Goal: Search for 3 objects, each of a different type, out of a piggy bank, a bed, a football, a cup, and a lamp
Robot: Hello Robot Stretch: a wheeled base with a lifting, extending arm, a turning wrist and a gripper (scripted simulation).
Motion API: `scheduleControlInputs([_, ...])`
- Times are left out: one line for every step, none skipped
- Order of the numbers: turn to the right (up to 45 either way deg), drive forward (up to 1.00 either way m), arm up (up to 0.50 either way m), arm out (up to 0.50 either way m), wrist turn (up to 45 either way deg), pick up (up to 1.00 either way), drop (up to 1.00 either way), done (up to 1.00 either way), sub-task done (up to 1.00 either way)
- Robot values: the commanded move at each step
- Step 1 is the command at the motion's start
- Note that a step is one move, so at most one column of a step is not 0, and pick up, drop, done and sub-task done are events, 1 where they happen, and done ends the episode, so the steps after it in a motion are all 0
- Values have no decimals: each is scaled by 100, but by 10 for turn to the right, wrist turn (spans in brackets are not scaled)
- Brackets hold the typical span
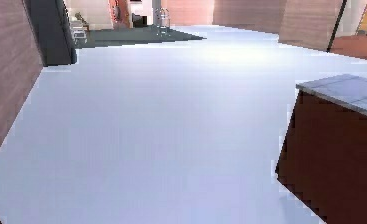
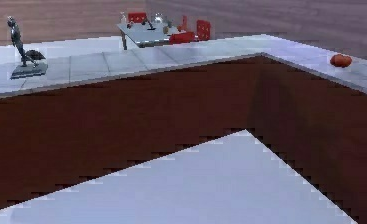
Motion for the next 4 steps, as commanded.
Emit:
scheduleControlInputs([0, 100, 0, 0, 0, 0, 0, 0, 0])
scheduleControlInputs([60, 0, 0, 0, 0, 0, 0, 0, 0])
scheduleControlInputs([0, 30, 0, 0, 0, 0, 0, 0, 0])
scheduleControlInputs([150, 0, 0, 0, 0, 0, 0, 0, 0])
